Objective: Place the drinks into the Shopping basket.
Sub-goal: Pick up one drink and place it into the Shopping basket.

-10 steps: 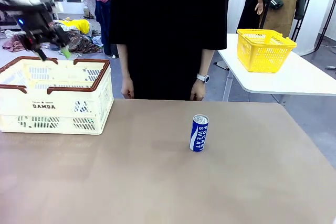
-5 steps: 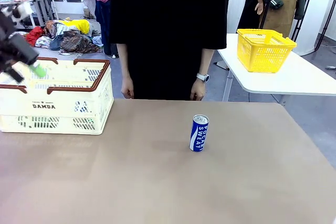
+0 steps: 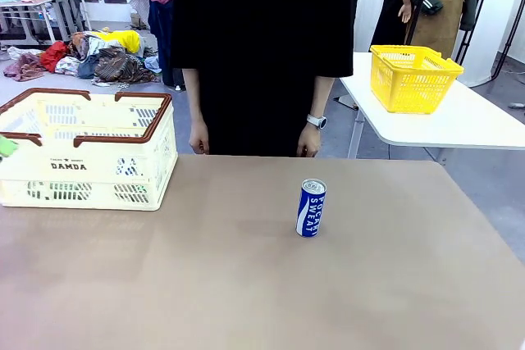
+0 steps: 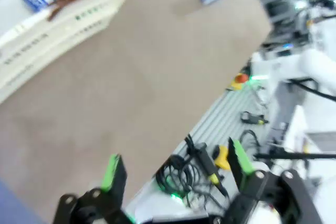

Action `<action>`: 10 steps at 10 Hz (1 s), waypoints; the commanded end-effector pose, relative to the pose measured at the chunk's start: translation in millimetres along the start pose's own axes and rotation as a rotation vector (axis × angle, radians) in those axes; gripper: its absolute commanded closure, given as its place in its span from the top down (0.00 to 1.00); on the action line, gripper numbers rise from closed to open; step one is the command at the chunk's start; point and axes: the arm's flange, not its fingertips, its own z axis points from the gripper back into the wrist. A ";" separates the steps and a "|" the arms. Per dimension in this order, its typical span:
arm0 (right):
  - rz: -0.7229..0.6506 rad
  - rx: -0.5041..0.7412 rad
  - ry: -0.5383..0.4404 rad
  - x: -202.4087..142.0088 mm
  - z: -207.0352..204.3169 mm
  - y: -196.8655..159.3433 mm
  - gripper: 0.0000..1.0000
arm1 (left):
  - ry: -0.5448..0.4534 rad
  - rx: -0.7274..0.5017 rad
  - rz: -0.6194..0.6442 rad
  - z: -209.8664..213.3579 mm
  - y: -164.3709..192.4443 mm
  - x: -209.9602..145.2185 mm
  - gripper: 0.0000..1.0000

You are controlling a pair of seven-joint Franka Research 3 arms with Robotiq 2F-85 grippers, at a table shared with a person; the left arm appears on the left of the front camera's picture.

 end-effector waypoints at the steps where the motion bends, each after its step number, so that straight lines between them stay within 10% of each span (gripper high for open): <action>1: 0.024 0.015 -0.004 1.2 0.8 -0.1 1.00 | 0.021 -0.151 -0.042 17.5 35.7 11.5 1.00; 10: 0.024 0.015 -0.004 1.2 0.8 -0.1 1.00 | -0.002 -0.068 -0.021 9.4 21.3 -2.7 1.00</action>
